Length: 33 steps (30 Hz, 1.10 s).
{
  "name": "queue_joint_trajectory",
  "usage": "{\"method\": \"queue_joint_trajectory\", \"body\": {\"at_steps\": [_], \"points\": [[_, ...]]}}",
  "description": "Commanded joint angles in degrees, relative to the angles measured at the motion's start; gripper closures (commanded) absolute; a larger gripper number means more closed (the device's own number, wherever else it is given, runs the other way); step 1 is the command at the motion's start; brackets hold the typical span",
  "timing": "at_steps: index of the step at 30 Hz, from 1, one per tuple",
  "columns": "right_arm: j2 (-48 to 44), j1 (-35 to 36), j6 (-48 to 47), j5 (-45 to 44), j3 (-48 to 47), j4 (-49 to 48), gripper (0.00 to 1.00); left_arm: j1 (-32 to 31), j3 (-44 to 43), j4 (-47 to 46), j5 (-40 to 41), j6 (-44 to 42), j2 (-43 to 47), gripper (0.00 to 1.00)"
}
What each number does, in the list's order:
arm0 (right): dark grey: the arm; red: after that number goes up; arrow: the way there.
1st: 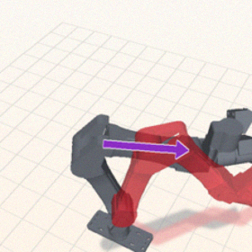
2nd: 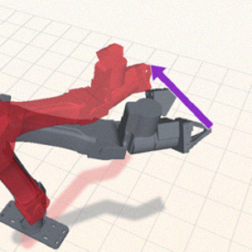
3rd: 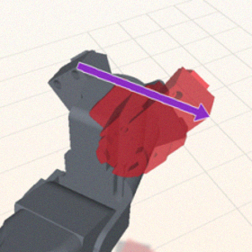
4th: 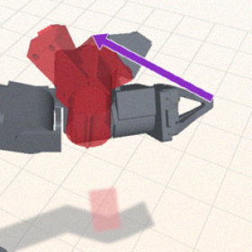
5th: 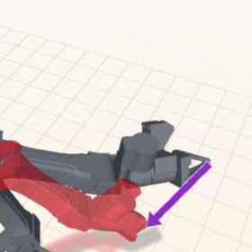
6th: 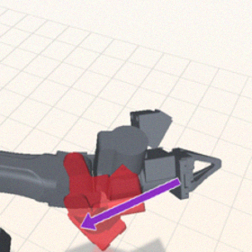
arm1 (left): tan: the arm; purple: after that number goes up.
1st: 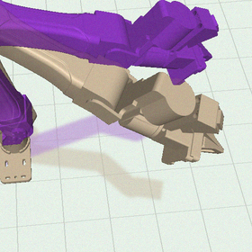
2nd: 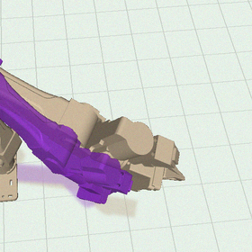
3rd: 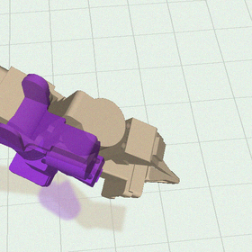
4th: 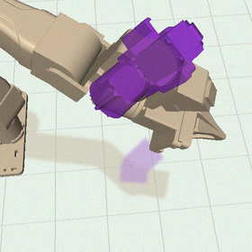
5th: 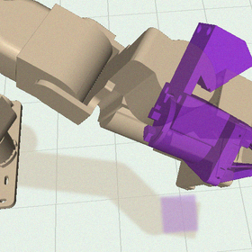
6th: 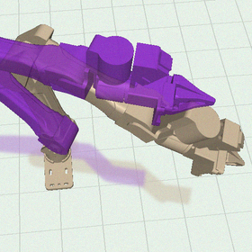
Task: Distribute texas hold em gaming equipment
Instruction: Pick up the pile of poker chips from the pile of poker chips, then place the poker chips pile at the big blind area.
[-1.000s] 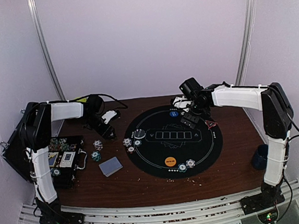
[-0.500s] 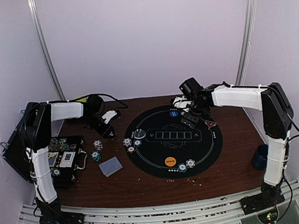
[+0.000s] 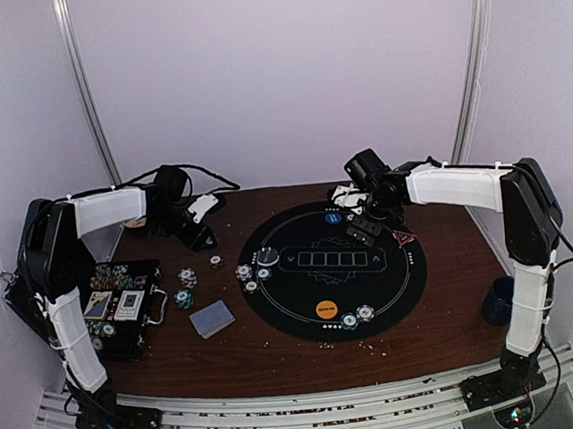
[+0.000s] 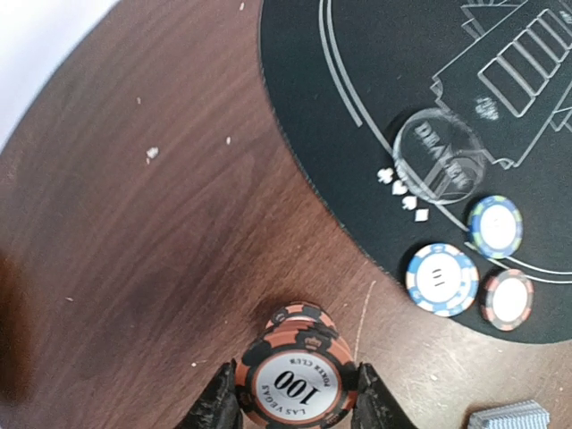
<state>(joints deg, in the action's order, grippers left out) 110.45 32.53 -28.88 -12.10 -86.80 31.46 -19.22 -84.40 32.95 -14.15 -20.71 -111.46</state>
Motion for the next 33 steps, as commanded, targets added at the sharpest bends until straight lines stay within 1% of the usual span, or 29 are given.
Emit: {"method": "queue_joint_trajectory", "body": {"at_steps": [1,5,9,15,20,23,30,33], "points": [[-2.6,-2.1,-0.5,-0.9,0.8,-1.0,0.0,-2.5,1.4,-1.6,-0.3,-2.4,3.5,0.81],[-3.6,-6.4,-0.5,-0.2,0.6,-0.8,0.0,-6.9,0.3,0.3,0.2,-4.1,4.6,0.81],[-5.1,-13.3,-0.6,1.6,0.6,-0.2,0.0,-12.9,-1.9,1.2,-0.7,-4.7,4.9,0.81],[-8.6,-23.2,-2.0,6.0,1.1,0.3,0.0,-21.8,-10.3,4.5,-2.7,-3.9,0.5,0.8],[-13.0,-24.7,-2.9,7.7,7.6,-3.8,0.0,-28.9,-16.6,6.5,-2.5,-3.4,-6.0,0.8],[-13.6,-24.7,-2.2,8.2,8.9,-4.5,0.0,-32.8,-20.4,7.2,-2.8,-2.9,-9.5,0.8],[-14.2,-24.8,-1.8,7.6,10.7,-6.2,0.0,-37.7,-30.4,8.5,-4.0,-0.7,-16.7,0.8],[-14.3,-24.8,-1.7,7.4,11.1,-6.6,0.0,-39.4,-33.1,8.5,-4.0,-0.3,-18.7,0.8]]}}
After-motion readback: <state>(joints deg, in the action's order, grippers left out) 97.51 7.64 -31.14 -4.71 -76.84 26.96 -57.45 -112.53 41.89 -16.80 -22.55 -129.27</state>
